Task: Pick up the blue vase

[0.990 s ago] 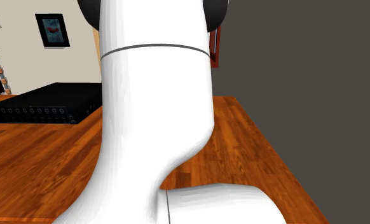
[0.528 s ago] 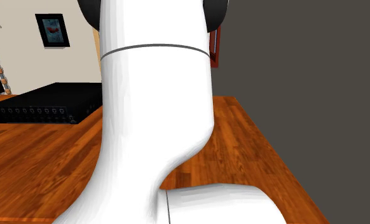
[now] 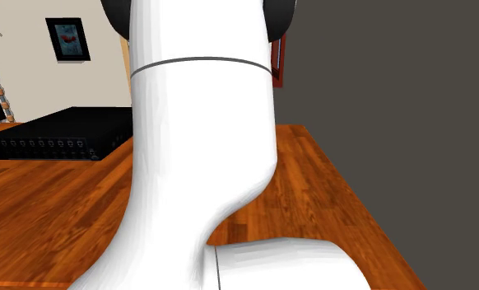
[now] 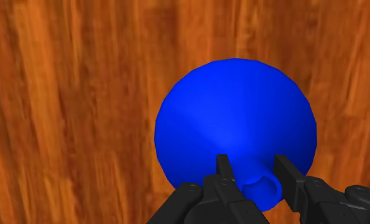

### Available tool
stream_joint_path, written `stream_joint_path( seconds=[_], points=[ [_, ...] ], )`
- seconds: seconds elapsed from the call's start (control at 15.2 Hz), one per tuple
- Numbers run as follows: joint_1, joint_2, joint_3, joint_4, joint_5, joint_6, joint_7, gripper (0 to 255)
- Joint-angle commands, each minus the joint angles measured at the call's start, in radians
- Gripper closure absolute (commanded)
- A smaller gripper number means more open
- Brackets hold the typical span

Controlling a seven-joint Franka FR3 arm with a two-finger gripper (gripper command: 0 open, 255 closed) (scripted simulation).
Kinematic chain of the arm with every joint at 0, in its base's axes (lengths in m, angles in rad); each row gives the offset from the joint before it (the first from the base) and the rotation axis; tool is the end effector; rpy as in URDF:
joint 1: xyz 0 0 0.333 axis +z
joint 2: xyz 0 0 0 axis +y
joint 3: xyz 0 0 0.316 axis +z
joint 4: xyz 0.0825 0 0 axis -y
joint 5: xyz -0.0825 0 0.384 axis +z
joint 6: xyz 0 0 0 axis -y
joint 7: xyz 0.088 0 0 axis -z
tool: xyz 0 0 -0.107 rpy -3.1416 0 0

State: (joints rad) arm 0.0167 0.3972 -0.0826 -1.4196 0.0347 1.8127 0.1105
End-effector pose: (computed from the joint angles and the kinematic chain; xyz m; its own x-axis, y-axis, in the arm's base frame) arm 0.6775 -0.0330 0.4723 0.9841 -0.1775 -0.0029 -0.1775 -0.9841 -0.0014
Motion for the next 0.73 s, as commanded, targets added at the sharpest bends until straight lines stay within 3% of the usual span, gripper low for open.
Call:
stream_joint_path(
  seconds=[0.0,0.66],
  points=[
    [0.002,-0.002,0.001,0.021,-0.001,-0.022,0.003,255],
    [-0.002,0.011,0.0,0.176,0.0,-0.164,0.004,255]
  ],
)
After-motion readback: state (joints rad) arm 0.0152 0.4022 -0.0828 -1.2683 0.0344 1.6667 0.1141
